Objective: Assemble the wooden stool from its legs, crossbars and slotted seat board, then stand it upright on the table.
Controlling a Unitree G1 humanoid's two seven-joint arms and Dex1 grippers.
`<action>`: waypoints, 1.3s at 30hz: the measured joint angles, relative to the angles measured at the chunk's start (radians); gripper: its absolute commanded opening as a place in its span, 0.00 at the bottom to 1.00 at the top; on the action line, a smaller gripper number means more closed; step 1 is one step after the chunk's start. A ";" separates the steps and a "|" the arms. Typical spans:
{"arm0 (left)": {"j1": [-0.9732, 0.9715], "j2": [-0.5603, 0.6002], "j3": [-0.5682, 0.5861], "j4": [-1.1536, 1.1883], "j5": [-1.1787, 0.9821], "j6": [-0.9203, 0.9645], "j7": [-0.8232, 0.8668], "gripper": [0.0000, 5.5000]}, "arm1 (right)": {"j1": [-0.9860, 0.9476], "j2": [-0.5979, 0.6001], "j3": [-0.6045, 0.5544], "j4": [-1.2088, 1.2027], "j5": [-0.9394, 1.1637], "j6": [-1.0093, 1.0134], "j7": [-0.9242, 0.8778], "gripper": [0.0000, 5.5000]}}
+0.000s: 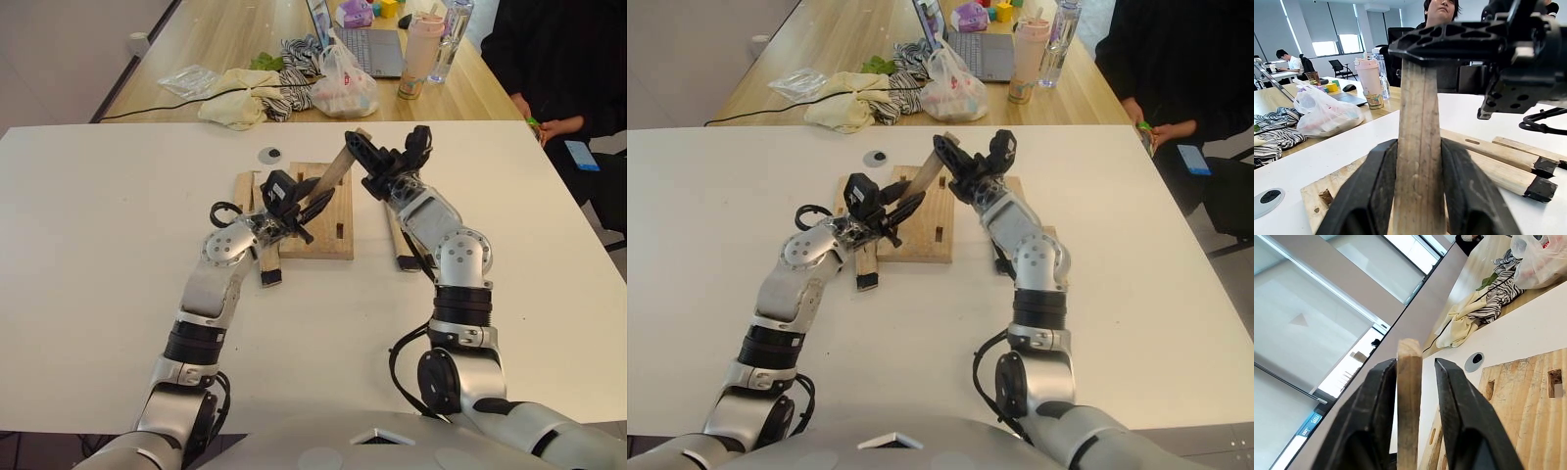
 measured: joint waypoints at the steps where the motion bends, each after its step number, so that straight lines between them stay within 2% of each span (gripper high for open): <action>1: 0.000 0.000 0.000 0.000 0.001 0.000 0.000 0.23 | 0.000 0.000 0.000 0.001 -0.005 0.000 0.000 0.11; 4: 0.003 0.001 -0.002 0.001 0.011 0.000 0.001 0.23 | -0.002 0.001 0.002 0.002 -0.004 0.000 0.011 0.07; 9: 0.004 0.001 -0.002 0.007 0.018 0.000 0.002 0.23 | -0.002 0.001 0.005 0.003 -0.009 -0.001 0.017 0.07; 10: 0.004 0.000 -0.002 0.009 0.019 0.000 0.003 0.29 | -0.002 0.001 0.008 0.003 -0.015 -0.003 0.017 0.07; 14: -0.007 -0.013 0.002 0.040 0.036 0.022 0.042 0.38 | -0.001 -0.001 0.019 0.010 -0.105 -0.087 -0.006 0.07; 19: -0.014 -0.017 0.023 0.065 0.066 0.040 0.114 0.41 | 0.020 -0.082 0.018 0.053 -0.297 -0.271 -0.027 0.07; 23: -0.006 -0.022 0.038 0.092 0.097 0.042 0.187 0.41 | 0.076 -0.172 -0.046 0.047 -0.343 -0.330 -0.022 0.07; 26: 0.015 -0.034 0.064 0.100 0.098 0.036 0.224 0.33 | 0.114 -0.239 -0.086 0.044 -0.347 -0.355 0.007 0.07; 33: 0.014 -0.051 0.085 0.121 0.095 0.006 0.232 0.10 | 0.086 -0.249 -0.098 0.229 -0.379 -0.490 0.107 0.07; 39: 0.013 -0.048 0.116 0.162 0.097 0.001 0.243 0.09 | 0.038 -0.316 -0.125 0.381 -0.414 -0.593 0.137 0.07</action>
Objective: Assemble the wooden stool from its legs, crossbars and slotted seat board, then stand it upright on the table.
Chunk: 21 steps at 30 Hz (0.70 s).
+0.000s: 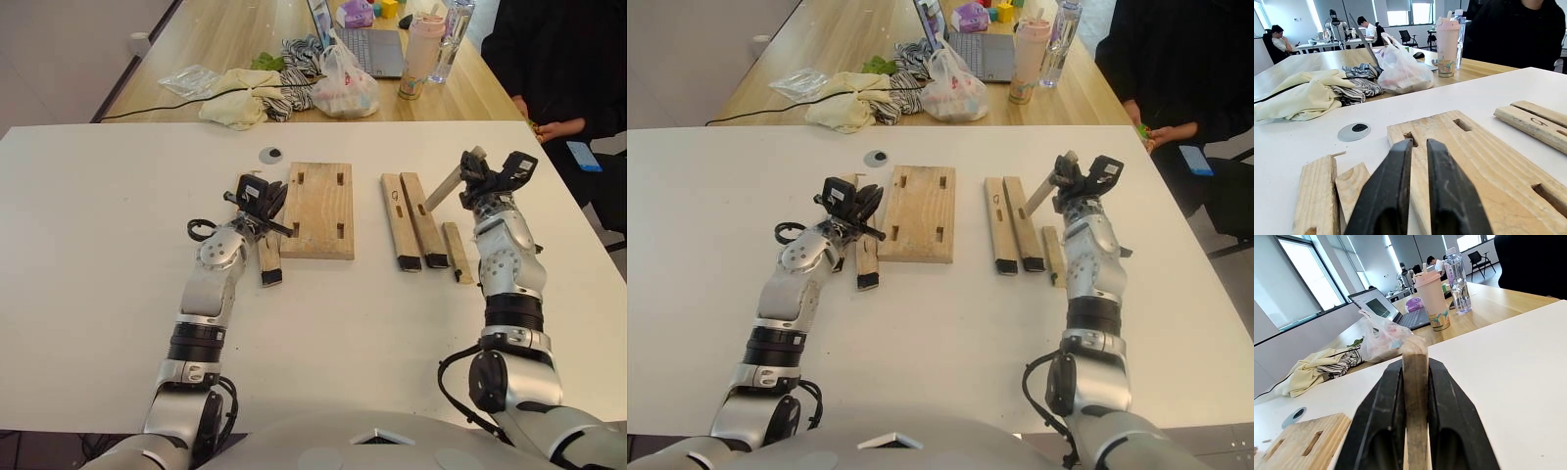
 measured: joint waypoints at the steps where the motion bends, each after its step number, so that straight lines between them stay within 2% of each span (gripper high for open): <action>1: -0.001 0.000 0.000 0.008 0.001 -0.001 0.000 0.09 | -0.015 0.000 -0.002 0.024 -0.001 -0.010 0.007 0.07; 4: -0.006 0.001 0.000 0.028 0.003 -0.003 -0.001 0.09 | -0.029 0.002 -0.002 0.070 -0.001 -0.027 0.012 0.07; 10: -0.006 0.008 0.011 0.041 0.009 -0.006 0.001 0.09 | 0.000 0.012 0.011 -0.038 0.018 0.006 0.013 0.07; 21: -0.007 0.010 0.011 0.074 0.029 -0.022 -0.001 0.09 | 0.035 0.046 0.023 -0.024 0.028 0.004 0.010 0.07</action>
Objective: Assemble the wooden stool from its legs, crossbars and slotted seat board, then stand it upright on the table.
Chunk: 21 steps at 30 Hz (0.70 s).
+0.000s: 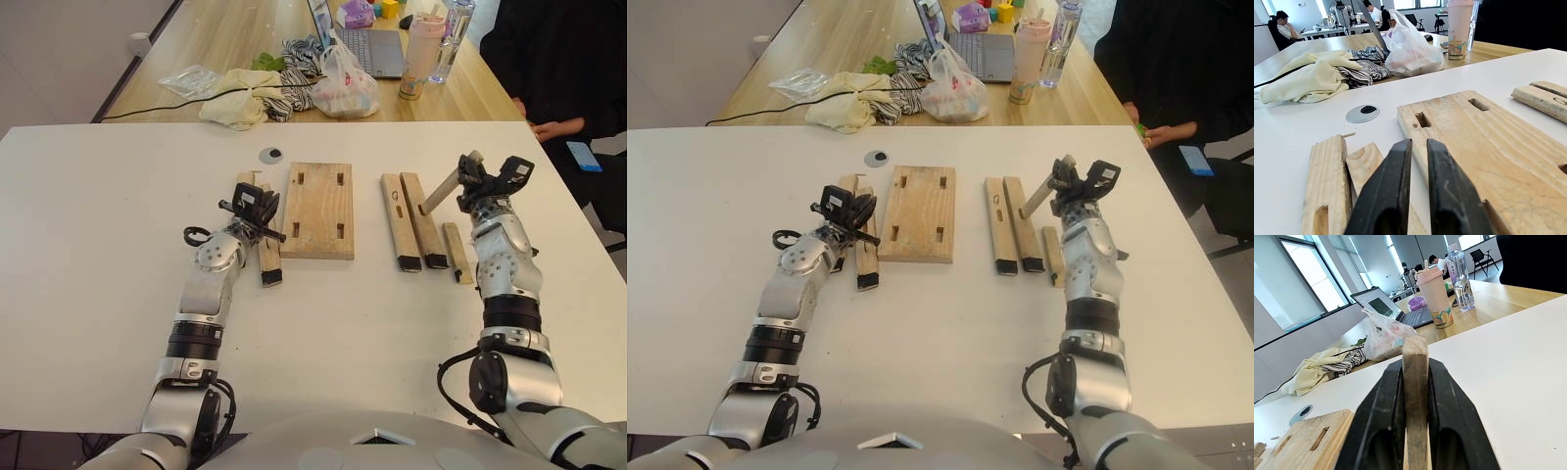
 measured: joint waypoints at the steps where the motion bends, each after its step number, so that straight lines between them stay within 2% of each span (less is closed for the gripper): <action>1: 0.000 -0.002 -0.001 0.000 0.000 -0.002 0.000 0.09 | 0.000 0.004 0.004 -0.004 0.004 0.005 0.000 0.07; 16: 0.000 -0.001 -0.004 0.020 0.019 -0.007 -0.001 0.09 | -0.019 0.005 -0.004 0.033 0.017 0.009 -0.039 0.07; 21: 0.000 -0.001 -0.005 0.019 0.031 -0.016 0.001 0.09 | -0.039 0.003 0.038 0.045 -0.053 -0.027 -0.088 0.07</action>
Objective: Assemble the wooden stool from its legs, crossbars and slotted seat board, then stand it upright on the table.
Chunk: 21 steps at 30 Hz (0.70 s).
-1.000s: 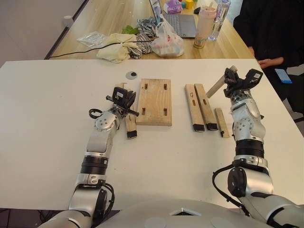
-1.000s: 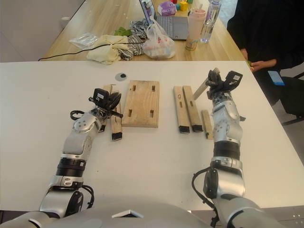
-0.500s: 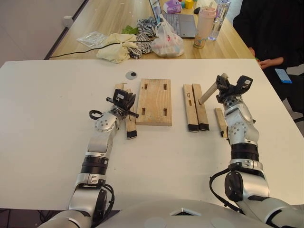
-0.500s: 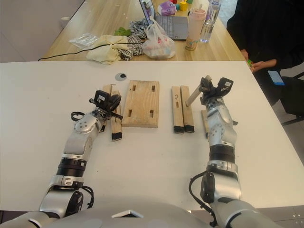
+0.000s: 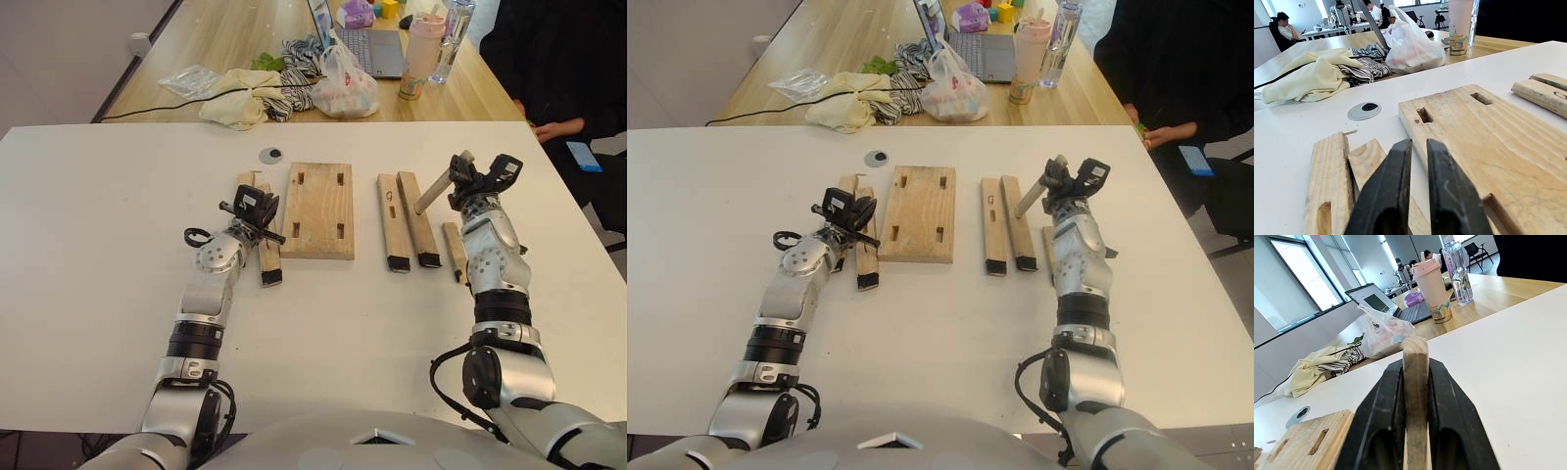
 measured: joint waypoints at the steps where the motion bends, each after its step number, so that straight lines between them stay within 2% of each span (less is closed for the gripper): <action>1: 0.000 0.000 0.000 0.000 0.003 -0.001 0.000 0.09 | 0.002 0.000 0.016 -0.001 -0.021 -0.015 -0.006 0.07; 5: 0.000 0.000 -0.010 0.000 0.017 -0.011 0.002 0.09 | 0.038 0.000 0.099 0.002 -0.136 -0.132 -0.009 0.07; 12: -0.013 0.031 -0.014 0.007 0.034 -0.013 -0.001 0.09 | 0.102 0.036 0.154 0.081 -0.241 -0.359 -0.042 0.07; 21: -0.023 0.024 -0.016 0.007 0.035 -0.014 0.016 0.09 | 0.098 0.035 0.152 0.120 -0.239 -0.375 -0.038 0.07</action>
